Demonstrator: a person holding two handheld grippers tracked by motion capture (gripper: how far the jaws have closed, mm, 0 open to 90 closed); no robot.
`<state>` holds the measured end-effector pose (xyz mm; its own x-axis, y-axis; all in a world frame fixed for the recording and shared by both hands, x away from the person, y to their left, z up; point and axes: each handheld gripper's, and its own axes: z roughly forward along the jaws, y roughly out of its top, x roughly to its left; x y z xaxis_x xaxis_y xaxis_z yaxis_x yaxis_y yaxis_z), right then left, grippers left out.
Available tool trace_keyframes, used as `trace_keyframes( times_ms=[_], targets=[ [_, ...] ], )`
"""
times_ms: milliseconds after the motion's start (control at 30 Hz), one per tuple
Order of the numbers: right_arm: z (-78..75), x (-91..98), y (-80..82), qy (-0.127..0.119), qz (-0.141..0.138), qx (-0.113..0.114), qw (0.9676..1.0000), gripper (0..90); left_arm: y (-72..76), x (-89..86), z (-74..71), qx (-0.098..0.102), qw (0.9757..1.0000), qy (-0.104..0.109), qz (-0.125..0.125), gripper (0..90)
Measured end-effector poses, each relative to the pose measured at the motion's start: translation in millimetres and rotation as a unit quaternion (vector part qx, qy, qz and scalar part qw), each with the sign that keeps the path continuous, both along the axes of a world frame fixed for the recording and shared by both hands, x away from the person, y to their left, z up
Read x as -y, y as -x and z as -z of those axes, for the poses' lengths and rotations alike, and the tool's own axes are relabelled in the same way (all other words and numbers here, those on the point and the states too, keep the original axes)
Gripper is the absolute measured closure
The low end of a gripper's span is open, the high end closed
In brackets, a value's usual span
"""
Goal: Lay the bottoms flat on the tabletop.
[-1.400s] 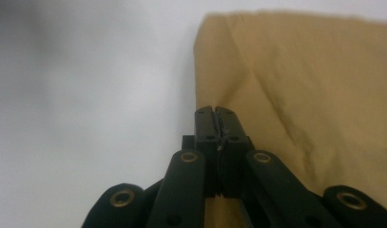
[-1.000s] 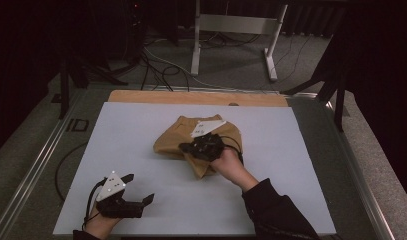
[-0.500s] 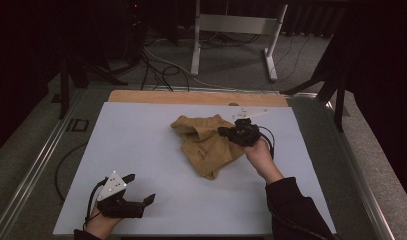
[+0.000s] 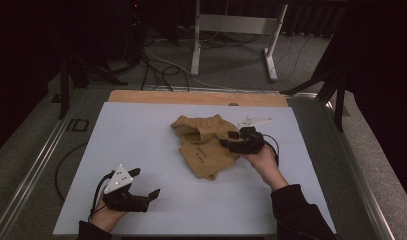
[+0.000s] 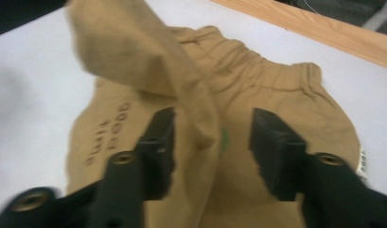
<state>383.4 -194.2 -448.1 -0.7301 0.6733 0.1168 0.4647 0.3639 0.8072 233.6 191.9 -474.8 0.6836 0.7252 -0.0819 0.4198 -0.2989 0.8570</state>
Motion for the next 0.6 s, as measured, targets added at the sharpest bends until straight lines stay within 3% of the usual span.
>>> trace_keyframes(
  times_ms=[100,133,167,233,400,433,533,567,600],
  targets=[
    [-5.7,4.7,12.5,-0.012,-0.012,0.006,0.9998,30.7,-11.1,3.8,-1.9,0.002,1.0,-0.004,0.004,5.3],
    [-5.7,4.7,12.5,-0.012,-0.012,0.006,0.9998,30.7,-11.1,3.8,-1.9,0.002,1.0,-0.004,0.004,5.4],
    [-9.0,9.3,18.2,-0.033,-0.013,0.007,0.9994,23.6,-17.2,6.7,-1.5,-0.003,1.0,-0.003,0.006,5.4],
    [-11.6,13.9,23.1,-0.046,-0.026,0.008,0.9985,15.3,-25.4,10.1,-1.7,-0.005,0.9999,-0.008,0.01,5.7],
    [-13.9,21.3,33.8,-0.043,-0.022,0.027,0.9985,13.1,-45.0,16.4,-4.9,-0.005,0.9999,-0.01,0.012,7.6],
    [-12.9,26.7,38.8,-0.049,-0.017,0.038,0.998,12.7,-54.9,21.1,-6.3,-0.007,0.9997,-0.014,0.017,7.7],
    [-11.3,32.2,43.6,-0.049,-0.011,0.045,0.9977,12.7,-64.8,26.5,-6.0,-0.011,0.9994,-0.024,0.022,8.6],
    [-9.2,37.1,47.3,-0.05,-0.006,0.049,0.9975,13.0,-74.2,32.1,-4.3,-0.014,0.9992,-0.022,0.029,11.6],
    [-9.2,37.1,47.3,-0.05,-0.006,0.049,0.9975,13.0,-74.2,32.1,-4.3,-0.014,0.9992,-0.022,0.029,13.0]
  ],
)
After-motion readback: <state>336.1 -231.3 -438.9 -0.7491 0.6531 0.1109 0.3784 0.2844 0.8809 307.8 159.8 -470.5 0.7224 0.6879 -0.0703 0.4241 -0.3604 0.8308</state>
